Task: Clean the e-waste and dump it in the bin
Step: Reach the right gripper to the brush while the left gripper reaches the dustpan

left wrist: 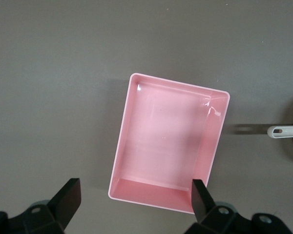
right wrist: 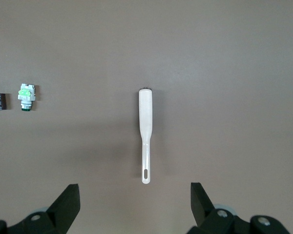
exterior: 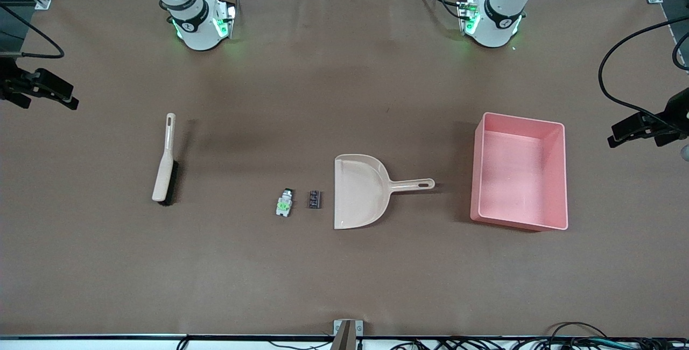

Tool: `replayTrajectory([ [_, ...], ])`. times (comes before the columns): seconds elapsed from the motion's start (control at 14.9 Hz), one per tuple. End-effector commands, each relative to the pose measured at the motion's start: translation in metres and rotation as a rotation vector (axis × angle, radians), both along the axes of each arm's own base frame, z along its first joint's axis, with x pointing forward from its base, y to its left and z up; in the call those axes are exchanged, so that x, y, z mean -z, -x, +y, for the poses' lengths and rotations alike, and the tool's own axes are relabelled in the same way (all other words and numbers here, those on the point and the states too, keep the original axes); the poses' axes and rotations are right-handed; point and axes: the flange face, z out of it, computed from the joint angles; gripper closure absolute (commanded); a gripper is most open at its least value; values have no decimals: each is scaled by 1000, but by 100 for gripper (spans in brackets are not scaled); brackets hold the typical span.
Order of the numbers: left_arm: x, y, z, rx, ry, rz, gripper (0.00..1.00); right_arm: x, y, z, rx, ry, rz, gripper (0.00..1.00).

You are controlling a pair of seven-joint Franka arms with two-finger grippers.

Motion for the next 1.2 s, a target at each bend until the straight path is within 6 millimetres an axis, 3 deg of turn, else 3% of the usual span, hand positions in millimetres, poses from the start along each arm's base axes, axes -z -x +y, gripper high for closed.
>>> replayTrajectory([
  [0.0, -6, -1, -1, 14, -14, -2, 0, -3, 8, 1, -2, 15, -9, 0],
  [0.2, -15, -2, -5, 24, -44, -16, 0, -2, 8, 1, -2, 14, -7, 0],
  [0.33, -15, -1, 3, 16, -38, -13, 0, -3, 8, 1, -2, 14, -9, 0],
  [0.54, -16, 0, -12, 36, -47, -10, 0, -2, 8, 1, 0, 14, -7, 0],
  [0.8, -4, 7, -69, 143, -33, 62, 0, 0, 4, -2, 4, 14, -13, 0],
  [0.94, 16, 2, -93, 211, -21, 82, 0, 12, -2, -3, 9, 13, 12, 0],
  [1.14, 40, -9, -125, 394, -15, 67, 0, 45, -14, -4, 7, 14, 87, 0],
])
